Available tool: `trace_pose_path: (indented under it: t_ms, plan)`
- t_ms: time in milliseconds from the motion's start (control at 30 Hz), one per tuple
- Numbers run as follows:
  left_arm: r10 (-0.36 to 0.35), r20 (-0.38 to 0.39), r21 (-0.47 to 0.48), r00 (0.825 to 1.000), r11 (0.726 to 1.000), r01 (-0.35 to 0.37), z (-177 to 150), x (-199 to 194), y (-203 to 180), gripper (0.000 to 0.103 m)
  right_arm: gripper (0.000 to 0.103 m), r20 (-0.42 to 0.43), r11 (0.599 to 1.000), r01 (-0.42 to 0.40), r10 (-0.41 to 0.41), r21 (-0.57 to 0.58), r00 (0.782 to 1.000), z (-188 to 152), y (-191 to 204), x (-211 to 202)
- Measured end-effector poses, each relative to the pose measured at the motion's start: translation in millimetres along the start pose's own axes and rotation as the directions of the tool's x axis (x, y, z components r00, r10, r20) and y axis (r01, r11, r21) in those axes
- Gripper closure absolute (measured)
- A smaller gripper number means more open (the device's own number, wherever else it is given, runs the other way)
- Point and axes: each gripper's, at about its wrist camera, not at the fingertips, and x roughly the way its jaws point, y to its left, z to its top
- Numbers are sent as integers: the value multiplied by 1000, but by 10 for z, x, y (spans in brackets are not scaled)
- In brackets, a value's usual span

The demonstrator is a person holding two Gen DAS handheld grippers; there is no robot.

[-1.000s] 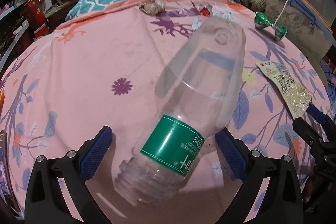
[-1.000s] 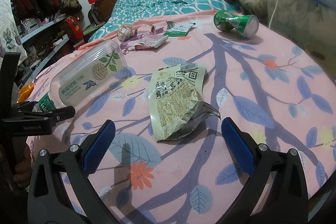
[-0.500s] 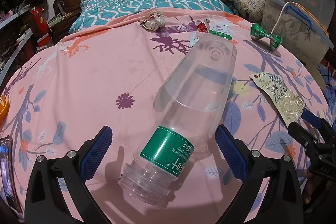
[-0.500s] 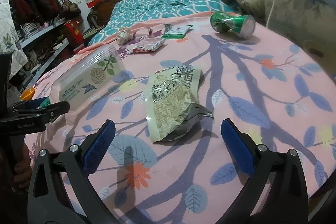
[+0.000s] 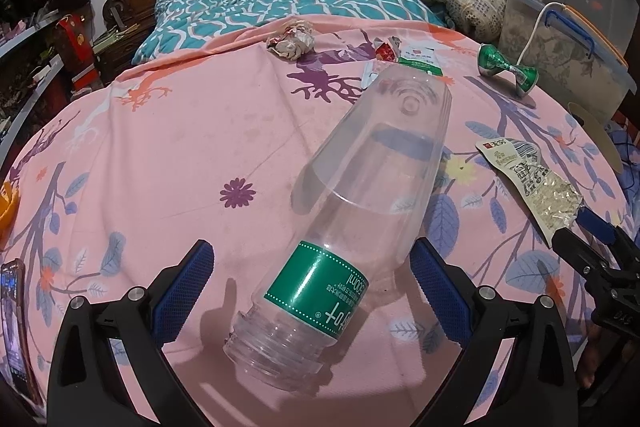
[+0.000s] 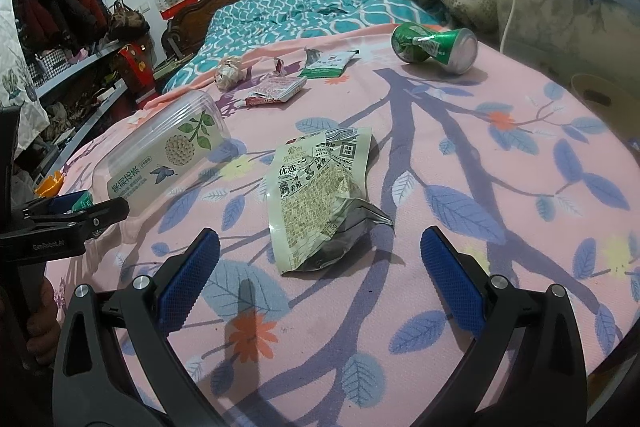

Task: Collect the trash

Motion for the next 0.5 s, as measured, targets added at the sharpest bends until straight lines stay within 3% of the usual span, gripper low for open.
trace_pose_path:
  t_ms: [500]
  plan:
    - [24, -1, 1, 1000, 1000, -24, -6, -15, -1, 9, 5, 1, 1000, -1, 1, 0, 1000, -3, 1, 0]
